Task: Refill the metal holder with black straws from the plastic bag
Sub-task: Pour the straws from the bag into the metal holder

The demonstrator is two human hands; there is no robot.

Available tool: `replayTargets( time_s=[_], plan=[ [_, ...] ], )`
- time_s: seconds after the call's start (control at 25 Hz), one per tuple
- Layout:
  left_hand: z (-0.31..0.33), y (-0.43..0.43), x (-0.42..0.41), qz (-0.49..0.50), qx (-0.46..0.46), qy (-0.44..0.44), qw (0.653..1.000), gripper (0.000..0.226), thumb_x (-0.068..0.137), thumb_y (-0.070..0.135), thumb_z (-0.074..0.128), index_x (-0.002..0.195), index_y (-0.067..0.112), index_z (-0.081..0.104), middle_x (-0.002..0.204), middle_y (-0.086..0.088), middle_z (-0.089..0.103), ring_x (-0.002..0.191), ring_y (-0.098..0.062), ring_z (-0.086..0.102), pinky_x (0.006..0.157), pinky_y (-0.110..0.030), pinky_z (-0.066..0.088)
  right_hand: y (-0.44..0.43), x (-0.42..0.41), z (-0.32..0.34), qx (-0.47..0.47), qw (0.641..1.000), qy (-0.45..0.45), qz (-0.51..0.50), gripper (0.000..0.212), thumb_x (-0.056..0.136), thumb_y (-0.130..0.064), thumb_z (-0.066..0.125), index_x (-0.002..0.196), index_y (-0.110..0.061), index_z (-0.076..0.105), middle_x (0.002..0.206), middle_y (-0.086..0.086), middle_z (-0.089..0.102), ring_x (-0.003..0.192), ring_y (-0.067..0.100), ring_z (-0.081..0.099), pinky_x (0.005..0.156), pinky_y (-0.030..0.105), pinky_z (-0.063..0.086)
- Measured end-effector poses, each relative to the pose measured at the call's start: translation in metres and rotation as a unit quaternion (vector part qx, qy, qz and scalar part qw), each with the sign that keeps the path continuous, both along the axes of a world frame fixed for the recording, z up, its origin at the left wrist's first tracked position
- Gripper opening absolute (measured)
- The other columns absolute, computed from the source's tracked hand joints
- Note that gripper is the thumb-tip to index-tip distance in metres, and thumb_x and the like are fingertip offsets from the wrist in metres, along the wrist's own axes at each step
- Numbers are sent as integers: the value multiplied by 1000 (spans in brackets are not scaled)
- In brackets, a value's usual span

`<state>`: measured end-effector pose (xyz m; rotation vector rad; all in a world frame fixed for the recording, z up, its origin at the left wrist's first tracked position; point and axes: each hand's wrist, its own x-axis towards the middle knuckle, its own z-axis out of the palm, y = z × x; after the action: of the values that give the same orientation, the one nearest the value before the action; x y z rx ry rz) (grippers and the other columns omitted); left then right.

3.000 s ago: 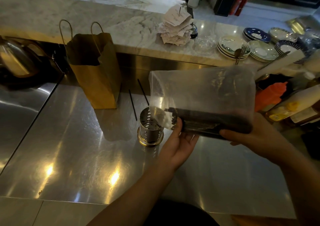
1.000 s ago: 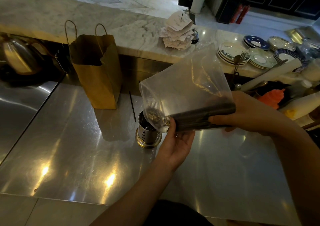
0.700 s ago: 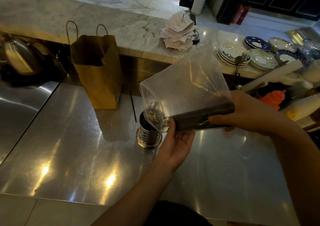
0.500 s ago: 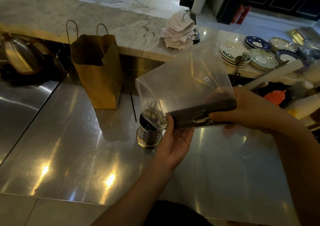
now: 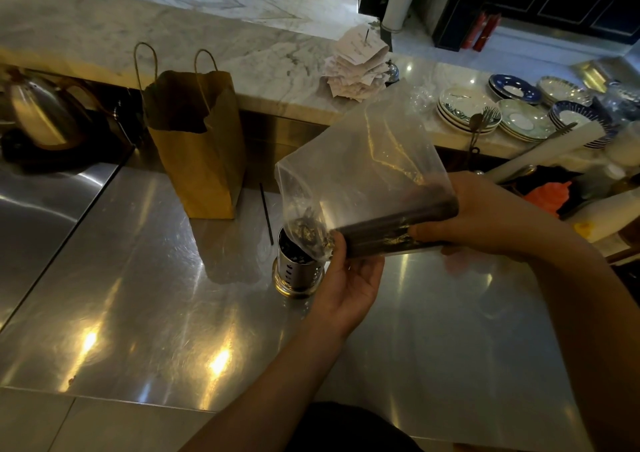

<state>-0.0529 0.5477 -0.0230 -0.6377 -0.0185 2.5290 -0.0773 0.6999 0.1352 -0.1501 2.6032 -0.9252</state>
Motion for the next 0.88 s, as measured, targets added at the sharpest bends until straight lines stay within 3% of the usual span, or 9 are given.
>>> replayTargets(
  time_s=[0.36,0.6,0.8,0.88],
  plan=[
    [-1,0,0,-1,-15,-9,1000,40,78,29,67,107,1,66,103,-16,74,89,-27,74,74,-39,62,-14,-1,8,50,999,17,8,35,83,-16,73,113,-24,56,92,0,66,60,4,68,51,16,54],
    [3,-3,-5,5,-7,-7,1000,38,76,29,69,100,0,69,101,-15,74,89,-25,74,81,-38,59,-16,-8,17,53,998,26,6,39,81,-17,74,117,-22,58,99,4,69,75,10,70,54,17,55],
    [3,-4,-6,15,-9,-11,1000,34,79,29,67,97,1,71,97,-14,75,87,-24,74,81,-37,58,-24,-10,16,54,998,9,8,42,81,-16,75,119,-17,58,99,7,69,71,15,72,58,26,60],
    [3,-4,-6,11,-7,-13,1000,35,80,29,68,100,1,70,98,-14,75,88,-23,74,82,-37,58,-25,-11,18,62,998,15,11,41,81,-17,75,118,-18,59,97,6,70,67,12,71,56,23,59]
  ],
)
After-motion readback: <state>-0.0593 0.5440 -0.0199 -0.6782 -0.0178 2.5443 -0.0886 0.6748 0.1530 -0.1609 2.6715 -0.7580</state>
